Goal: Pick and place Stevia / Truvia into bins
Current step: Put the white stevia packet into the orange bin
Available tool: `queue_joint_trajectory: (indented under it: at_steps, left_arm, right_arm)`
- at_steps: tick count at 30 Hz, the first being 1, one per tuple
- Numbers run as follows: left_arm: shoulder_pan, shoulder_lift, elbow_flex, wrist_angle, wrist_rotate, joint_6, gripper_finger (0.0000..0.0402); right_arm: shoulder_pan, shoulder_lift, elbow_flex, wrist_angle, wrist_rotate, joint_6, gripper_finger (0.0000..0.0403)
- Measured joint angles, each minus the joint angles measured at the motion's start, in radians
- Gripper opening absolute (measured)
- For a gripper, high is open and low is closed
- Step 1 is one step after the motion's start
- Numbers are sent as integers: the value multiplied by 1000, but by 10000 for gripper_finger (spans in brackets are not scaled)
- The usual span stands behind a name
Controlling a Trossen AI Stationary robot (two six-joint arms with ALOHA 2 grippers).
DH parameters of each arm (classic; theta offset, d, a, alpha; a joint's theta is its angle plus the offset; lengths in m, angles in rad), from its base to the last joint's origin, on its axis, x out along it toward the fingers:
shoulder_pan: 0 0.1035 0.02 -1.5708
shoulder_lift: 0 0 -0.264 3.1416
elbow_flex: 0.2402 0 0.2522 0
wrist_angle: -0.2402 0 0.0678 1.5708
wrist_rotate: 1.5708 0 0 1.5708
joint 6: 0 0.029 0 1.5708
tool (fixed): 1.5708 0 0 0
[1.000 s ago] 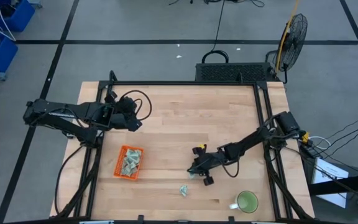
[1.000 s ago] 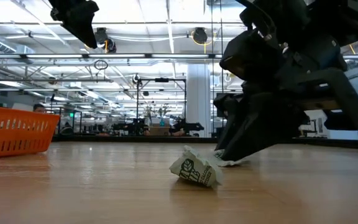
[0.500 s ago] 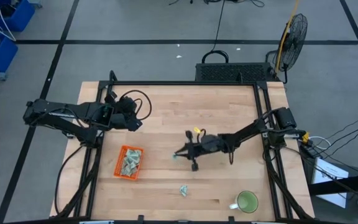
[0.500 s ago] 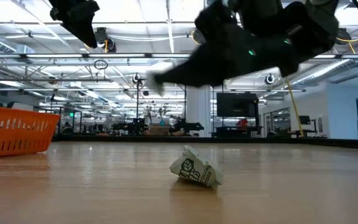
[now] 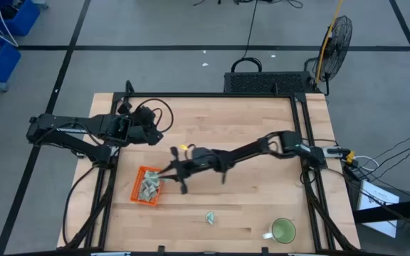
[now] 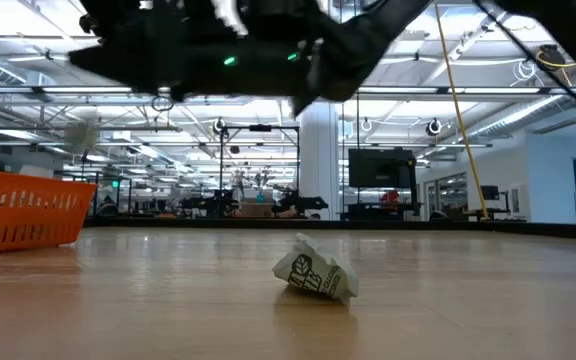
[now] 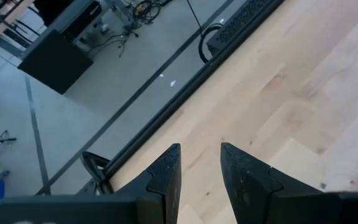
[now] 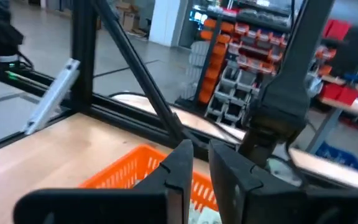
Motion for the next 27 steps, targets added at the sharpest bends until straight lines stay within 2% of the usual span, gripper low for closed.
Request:
queue_joint_trajectory:
  at_steps: [6, 11, 20, 27]
  left_arm:
    - [-1, 0, 0, -3, 58, 1, 120]
    - [-2, 0, 0, -8, 70, 1, 120]
    - [-2, 0, 0, -13, 72, 26, 120]
    - [-3, 0, 0, -13, 77, 27, 120]
  right_arm:
    - [-16, 181, 222, -81, -1, 78, 46]
    - [-20, 243, 268, -108, -1, 105, 47]
    - [-16, 161, 270, -180, -1, 74, 71]
    - [16, 21, 269, -593, 0, -50, 90]
